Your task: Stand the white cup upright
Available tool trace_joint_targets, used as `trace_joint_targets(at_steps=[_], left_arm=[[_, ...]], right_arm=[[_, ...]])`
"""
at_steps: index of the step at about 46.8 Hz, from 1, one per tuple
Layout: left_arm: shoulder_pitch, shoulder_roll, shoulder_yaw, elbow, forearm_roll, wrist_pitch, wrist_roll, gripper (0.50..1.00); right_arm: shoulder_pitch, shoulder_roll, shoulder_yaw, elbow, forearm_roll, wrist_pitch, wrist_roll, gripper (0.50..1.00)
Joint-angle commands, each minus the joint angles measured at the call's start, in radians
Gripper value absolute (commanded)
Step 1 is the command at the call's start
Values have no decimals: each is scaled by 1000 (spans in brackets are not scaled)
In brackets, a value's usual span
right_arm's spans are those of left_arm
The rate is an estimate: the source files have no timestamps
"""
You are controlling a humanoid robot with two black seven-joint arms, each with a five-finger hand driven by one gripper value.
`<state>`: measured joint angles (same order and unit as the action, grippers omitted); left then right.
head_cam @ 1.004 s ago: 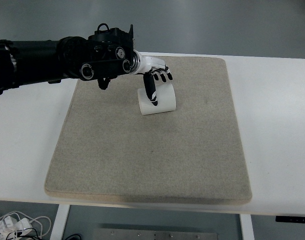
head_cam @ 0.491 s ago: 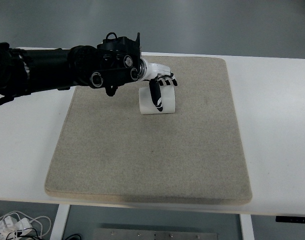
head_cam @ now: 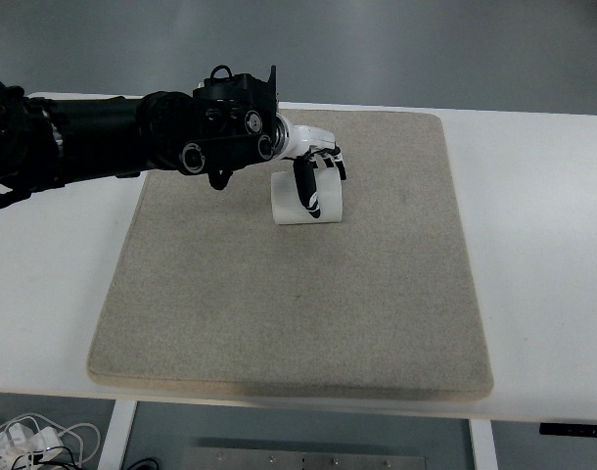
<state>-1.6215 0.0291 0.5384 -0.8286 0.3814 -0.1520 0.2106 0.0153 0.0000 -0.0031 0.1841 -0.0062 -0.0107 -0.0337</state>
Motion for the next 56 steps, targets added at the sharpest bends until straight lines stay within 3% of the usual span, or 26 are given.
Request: trace_joint_targets(at_steps=[1, 4, 20, 36, 46, 56], left_arm=[[0, 0, 3, 6, 1, 2, -2, 572], [0, 0, 3, 11, 1, 2, -4, 500], [0, 11, -29, 65, -9, -9, -17, 500], [87, 103, -282, 94, -27, -32, -56, 500], [219, 178, -524, 94, -26, -52, -126, 500], [314, 215, -672, 94, -26, -58, -261, 500]], right_arm=[[0, 0, 0, 0, 0, 0, 0, 952], [0, 0, 0, 0, 0, 0, 0, 952], [0, 0, 0, 0, 0, 0, 0, 952], [0, 0, 0, 0, 0, 0, 0, 952], [0, 0, 0, 0, 0, 0, 0, 952], [0, 0, 0, 0, 0, 0, 0, 952]])
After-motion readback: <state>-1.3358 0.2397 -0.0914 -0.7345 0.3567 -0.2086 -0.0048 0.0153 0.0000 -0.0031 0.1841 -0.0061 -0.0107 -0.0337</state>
